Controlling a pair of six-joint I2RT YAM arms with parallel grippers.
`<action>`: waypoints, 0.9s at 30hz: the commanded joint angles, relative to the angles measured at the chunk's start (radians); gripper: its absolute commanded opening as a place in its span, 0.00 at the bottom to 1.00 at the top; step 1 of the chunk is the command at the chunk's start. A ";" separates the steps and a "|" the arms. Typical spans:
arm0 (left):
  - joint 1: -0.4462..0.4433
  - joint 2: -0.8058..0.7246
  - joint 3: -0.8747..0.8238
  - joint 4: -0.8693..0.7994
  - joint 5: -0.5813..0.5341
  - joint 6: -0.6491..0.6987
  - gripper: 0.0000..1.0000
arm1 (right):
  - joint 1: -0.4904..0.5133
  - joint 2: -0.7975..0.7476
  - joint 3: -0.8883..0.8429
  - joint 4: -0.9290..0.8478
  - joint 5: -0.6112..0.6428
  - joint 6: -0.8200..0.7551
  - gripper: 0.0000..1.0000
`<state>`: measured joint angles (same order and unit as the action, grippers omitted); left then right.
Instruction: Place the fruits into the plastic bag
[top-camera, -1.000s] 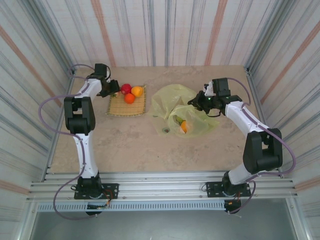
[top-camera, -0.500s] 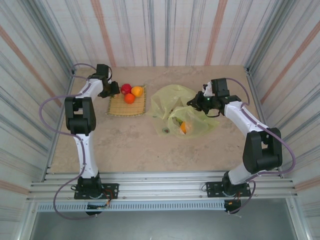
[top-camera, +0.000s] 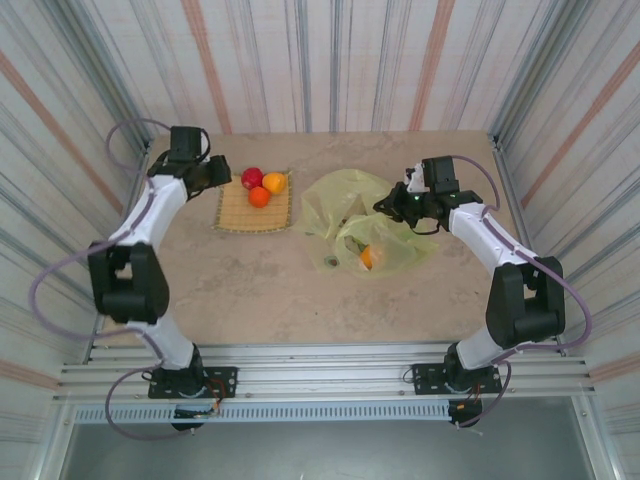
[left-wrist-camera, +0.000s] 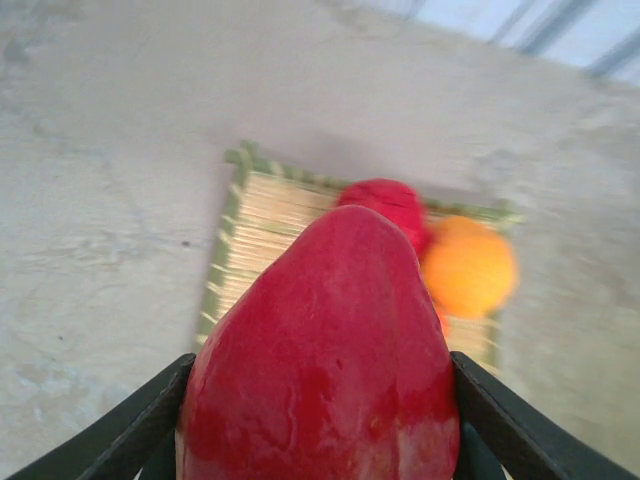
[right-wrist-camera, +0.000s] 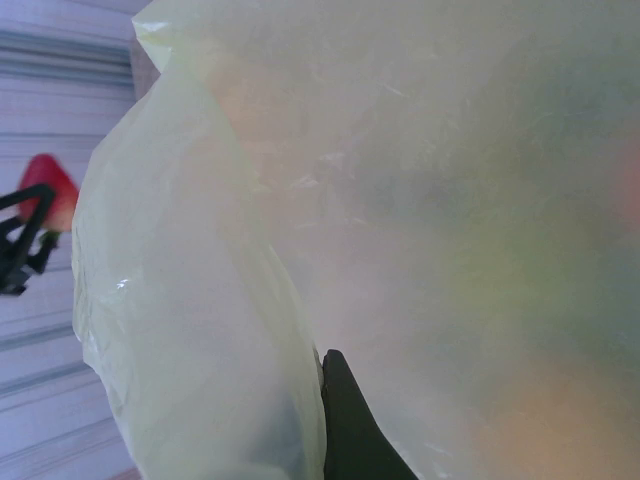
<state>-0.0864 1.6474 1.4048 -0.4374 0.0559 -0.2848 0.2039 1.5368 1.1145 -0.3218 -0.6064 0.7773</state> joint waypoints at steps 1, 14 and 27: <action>-0.053 -0.150 -0.135 0.044 0.094 -0.036 0.58 | 0.009 -0.023 0.005 -0.014 0.000 0.001 0.00; -0.527 -0.496 -0.537 0.207 0.176 -0.053 0.57 | 0.008 0.006 0.039 -0.015 -0.004 -0.004 0.00; -0.678 -0.067 -0.339 0.348 0.143 -0.051 0.57 | 0.021 0.013 0.045 0.007 -0.013 0.016 0.00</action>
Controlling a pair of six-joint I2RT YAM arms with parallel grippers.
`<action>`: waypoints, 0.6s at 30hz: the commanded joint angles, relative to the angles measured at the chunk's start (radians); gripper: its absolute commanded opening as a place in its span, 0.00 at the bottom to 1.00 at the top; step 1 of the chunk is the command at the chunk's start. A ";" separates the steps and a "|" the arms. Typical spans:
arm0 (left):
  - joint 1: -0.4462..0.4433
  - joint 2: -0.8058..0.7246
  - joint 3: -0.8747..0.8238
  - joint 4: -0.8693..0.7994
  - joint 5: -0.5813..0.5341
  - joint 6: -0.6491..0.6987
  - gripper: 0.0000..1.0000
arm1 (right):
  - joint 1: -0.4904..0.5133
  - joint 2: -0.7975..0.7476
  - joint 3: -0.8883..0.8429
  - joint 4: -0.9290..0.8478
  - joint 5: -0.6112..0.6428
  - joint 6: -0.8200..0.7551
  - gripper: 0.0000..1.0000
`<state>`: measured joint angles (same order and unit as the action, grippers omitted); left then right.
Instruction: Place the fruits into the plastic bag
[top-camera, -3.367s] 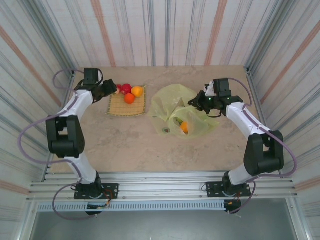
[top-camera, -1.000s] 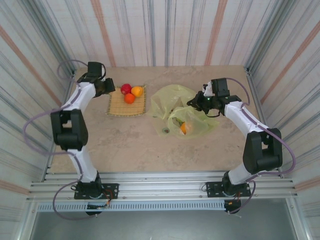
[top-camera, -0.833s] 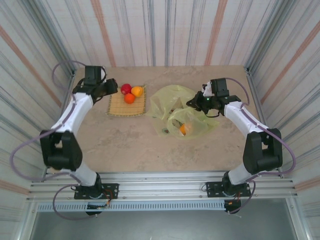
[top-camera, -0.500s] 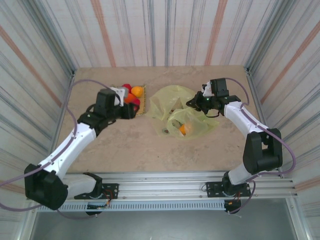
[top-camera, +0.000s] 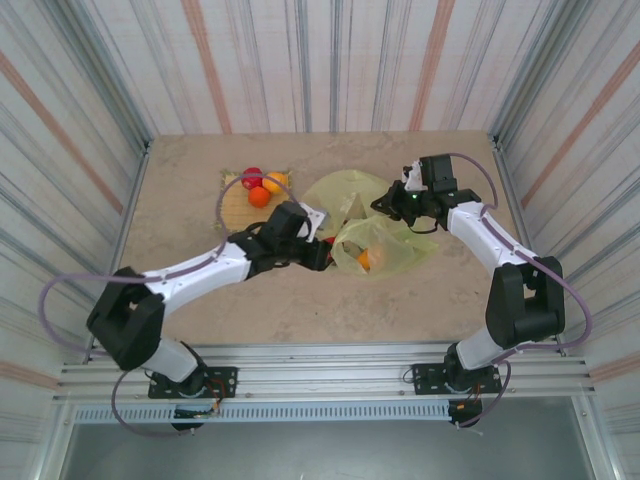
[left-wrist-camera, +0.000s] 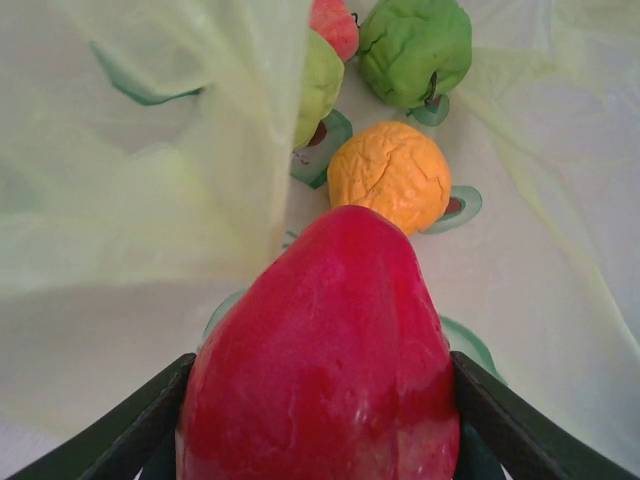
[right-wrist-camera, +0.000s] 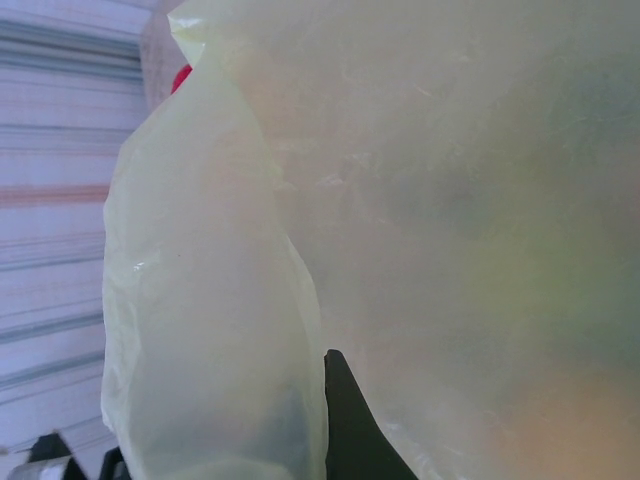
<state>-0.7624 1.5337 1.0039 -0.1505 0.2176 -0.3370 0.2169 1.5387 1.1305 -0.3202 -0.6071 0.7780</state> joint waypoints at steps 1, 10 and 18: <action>-0.002 0.078 0.082 0.070 -0.027 -0.007 0.57 | 0.009 0.011 0.028 0.003 -0.013 0.014 0.00; -0.006 0.273 0.192 0.199 -0.113 -0.096 0.60 | 0.007 0.017 0.023 0.003 -0.022 0.009 0.00; -0.022 0.414 0.298 0.224 -0.211 -0.158 0.62 | 0.004 0.021 0.026 -0.003 -0.020 0.004 0.00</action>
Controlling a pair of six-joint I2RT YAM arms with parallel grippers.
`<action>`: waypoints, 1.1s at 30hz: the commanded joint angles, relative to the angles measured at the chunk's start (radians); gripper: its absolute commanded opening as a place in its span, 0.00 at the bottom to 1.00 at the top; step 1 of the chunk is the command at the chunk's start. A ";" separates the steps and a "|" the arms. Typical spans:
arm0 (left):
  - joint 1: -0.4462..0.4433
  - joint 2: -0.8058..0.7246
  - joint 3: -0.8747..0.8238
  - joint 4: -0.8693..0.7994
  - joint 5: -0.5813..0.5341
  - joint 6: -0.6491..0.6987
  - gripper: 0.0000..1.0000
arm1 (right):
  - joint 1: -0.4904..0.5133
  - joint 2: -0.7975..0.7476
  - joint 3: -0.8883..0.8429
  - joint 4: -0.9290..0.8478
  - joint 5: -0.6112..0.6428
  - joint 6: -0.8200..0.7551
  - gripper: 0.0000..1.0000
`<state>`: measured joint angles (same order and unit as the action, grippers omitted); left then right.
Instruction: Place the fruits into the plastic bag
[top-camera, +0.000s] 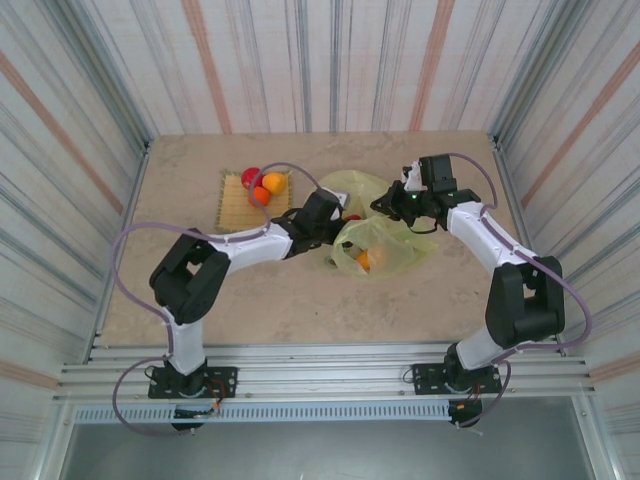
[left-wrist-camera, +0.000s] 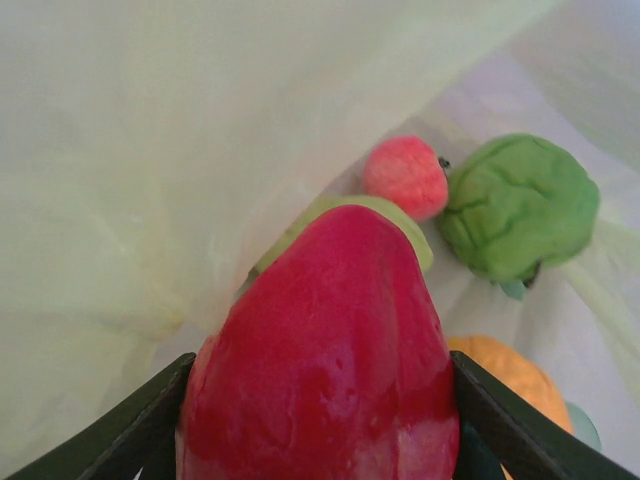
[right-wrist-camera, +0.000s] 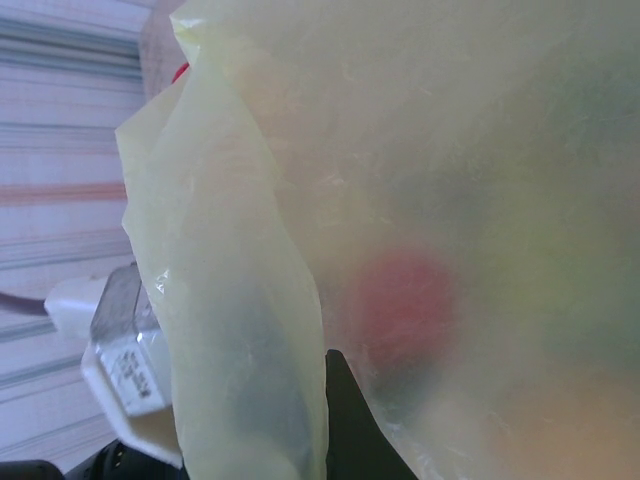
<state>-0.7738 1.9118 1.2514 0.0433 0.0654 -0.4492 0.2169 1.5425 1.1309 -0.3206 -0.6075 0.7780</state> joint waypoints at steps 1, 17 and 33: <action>-0.011 0.049 0.062 0.034 -0.059 -0.050 0.62 | 0.004 0.016 0.026 -0.006 -0.020 0.003 0.00; -0.024 0.014 0.068 0.017 -0.077 -0.027 0.79 | -0.014 0.005 0.010 -0.011 -0.023 -0.003 0.00; -0.012 -0.324 -0.191 -0.093 0.031 0.047 0.81 | -0.031 0.007 0.003 -0.017 -0.025 -0.012 0.00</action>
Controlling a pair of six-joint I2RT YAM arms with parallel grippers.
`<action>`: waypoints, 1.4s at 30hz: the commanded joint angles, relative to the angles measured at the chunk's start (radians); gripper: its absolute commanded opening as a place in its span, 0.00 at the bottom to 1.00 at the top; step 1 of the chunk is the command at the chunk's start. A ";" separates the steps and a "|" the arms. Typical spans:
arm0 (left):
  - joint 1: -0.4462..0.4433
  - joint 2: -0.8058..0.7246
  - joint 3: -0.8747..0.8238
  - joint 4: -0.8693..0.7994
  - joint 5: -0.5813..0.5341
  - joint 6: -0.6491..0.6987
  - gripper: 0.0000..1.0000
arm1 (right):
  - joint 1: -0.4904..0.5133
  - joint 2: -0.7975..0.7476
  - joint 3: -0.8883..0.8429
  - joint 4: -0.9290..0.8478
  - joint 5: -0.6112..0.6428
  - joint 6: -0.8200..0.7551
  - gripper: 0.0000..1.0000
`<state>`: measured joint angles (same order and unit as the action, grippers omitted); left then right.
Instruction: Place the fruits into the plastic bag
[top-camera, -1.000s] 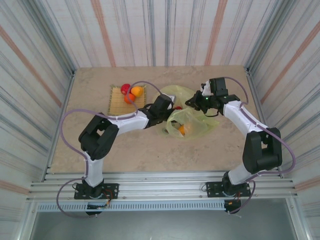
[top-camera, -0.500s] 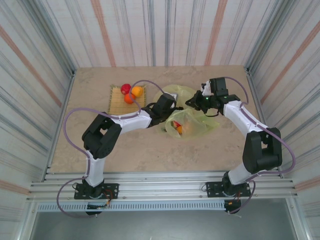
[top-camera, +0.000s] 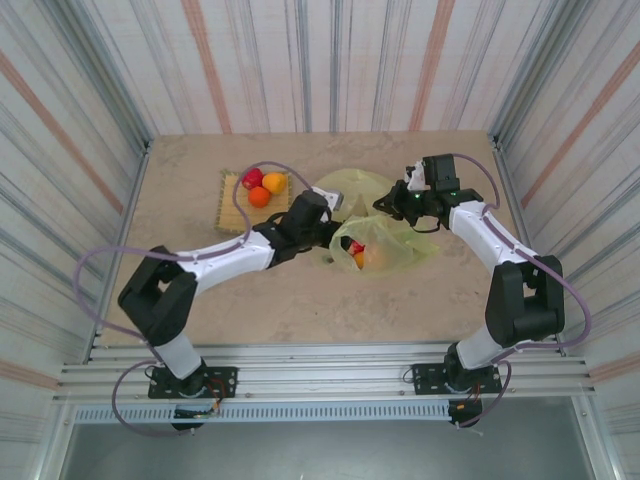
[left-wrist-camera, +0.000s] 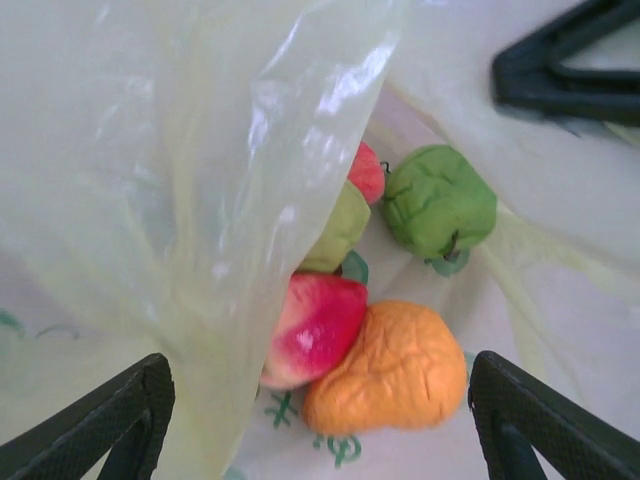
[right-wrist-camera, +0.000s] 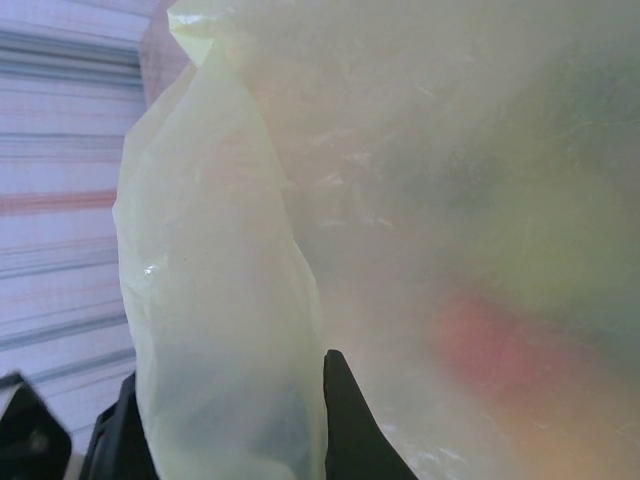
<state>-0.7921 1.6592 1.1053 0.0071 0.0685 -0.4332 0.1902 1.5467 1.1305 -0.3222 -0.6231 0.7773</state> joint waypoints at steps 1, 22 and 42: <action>0.011 -0.098 -0.069 -0.064 0.040 0.032 0.80 | -0.005 0.003 0.005 -0.015 -0.010 -0.011 0.00; 0.103 -0.172 -0.282 -0.004 0.069 -0.176 0.76 | 0.003 0.017 0.012 -0.011 -0.011 -0.010 0.00; 0.069 -0.218 -0.225 0.114 0.285 -0.235 0.00 | -0.039 -0.101 0.086 -0.194 0.066 -0.148 0.00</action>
<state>-0.7105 1.5318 0.8383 0.1249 0.2787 -0.6777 0.1688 1.5150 1.1564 -0.4232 -0.5968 0.7132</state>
